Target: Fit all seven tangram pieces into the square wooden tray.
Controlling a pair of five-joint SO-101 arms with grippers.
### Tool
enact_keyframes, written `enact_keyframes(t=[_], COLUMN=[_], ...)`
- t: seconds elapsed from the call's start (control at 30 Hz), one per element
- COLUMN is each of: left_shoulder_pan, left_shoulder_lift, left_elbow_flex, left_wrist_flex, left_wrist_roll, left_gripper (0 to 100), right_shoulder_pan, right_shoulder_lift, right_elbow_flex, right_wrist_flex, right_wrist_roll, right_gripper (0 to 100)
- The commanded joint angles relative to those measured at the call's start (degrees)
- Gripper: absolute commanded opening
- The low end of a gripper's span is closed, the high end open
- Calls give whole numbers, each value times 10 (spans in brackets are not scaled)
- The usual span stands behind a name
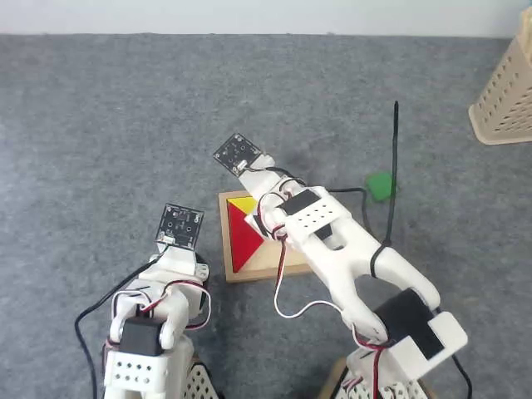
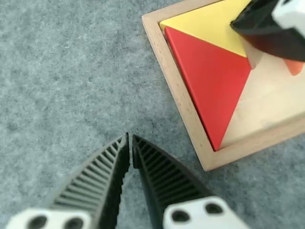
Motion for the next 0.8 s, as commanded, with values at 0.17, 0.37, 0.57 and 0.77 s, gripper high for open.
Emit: enact_keyframes(t=[0.17, 0.37, 0.57, 0.77], left_shoulder_pan=[0, 0, 0, 0], left_shoulder_lift=[-11, -11, -11, -11], left_elbow_flex=[-11, -11, -11, -11], left_wrist_flex=[4, 4, 4, 4], left_wrist_roll=[4, 4, 4, 4], left_gripper=[12, 12, 12, 12], right_shoulder_pan=[-6, -7, -7, -5], right_shoulder_lift=[-14, -14, -15, -38], right_elbow_flex=[-5, 12, 14, 18], right_wrist_flex=[39, 38, 61, 67], right_wrist_roll=[46, 84, 118, 125], right_gripper=[7, 7, 7, 7])
